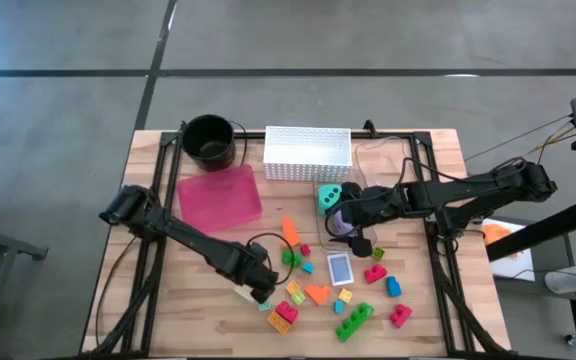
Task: Pick & Place Toys
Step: Put the yellow game card into the pink bin
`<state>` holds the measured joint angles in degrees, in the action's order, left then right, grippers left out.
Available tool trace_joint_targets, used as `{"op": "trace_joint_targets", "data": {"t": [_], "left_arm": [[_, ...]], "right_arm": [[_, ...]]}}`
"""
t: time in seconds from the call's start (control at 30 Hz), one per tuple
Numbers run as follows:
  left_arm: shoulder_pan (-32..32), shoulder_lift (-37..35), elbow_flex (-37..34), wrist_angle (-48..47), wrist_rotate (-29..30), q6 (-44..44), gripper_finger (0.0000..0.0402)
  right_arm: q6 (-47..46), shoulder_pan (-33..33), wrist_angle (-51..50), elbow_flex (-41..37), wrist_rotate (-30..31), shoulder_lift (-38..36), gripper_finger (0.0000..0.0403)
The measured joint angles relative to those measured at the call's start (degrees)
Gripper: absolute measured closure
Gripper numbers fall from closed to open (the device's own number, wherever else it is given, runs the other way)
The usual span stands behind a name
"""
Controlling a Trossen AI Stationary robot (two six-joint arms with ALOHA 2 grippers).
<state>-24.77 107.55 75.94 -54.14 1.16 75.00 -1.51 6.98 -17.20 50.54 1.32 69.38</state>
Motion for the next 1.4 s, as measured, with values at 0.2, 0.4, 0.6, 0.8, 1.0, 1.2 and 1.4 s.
{"op": "trace_joint_targets", "data": {"t": [0.2,0.4,0.6,0.8,1.0,1.2,1.4], "left_arm": [[-0.05,2.64,-0.26,5.71,-0.16,-0.01,0.0021],[-0.05,3.71,-0.33,4.64,-1.42,0.12,0.0021],[-0.01,3.93,-0.53,3.99,-0.28,0.26,0.0021],[-0.01,6.27,-0.61,5.28,-0.98,0.41,0.0021],[-0.03,7.53,-0.57,4.94,-1.41,0.03,0.0021],[-0.03,7.56,-0.57,4.87,-1.42,-0.07,0.0022],[-0.03,7.56,-0.57,4.87,-1.42,-0.23,0.0055]], "right_arm": [[-0.01,0.01,-0.02,0.0,0.0,0.0,0.0025],[-0.01,0.0,-0.05,0.0,0.01,0.0,0.0025],[0.01,0.0,-0.06,0.0,0.0,0.0,0.0025],[0.01,0.02,-0.08,0.0,0.0,0.0,0.0025],[-0.01,0.0,-0.04,0.0,0.0,0.0,0.0025],[-0.01,0.0,-0.06,0.0,0.0,0.0,0.0025],[-0.01,0.02,-0.04,0.0,0.0,0.0,0.0025]]}}
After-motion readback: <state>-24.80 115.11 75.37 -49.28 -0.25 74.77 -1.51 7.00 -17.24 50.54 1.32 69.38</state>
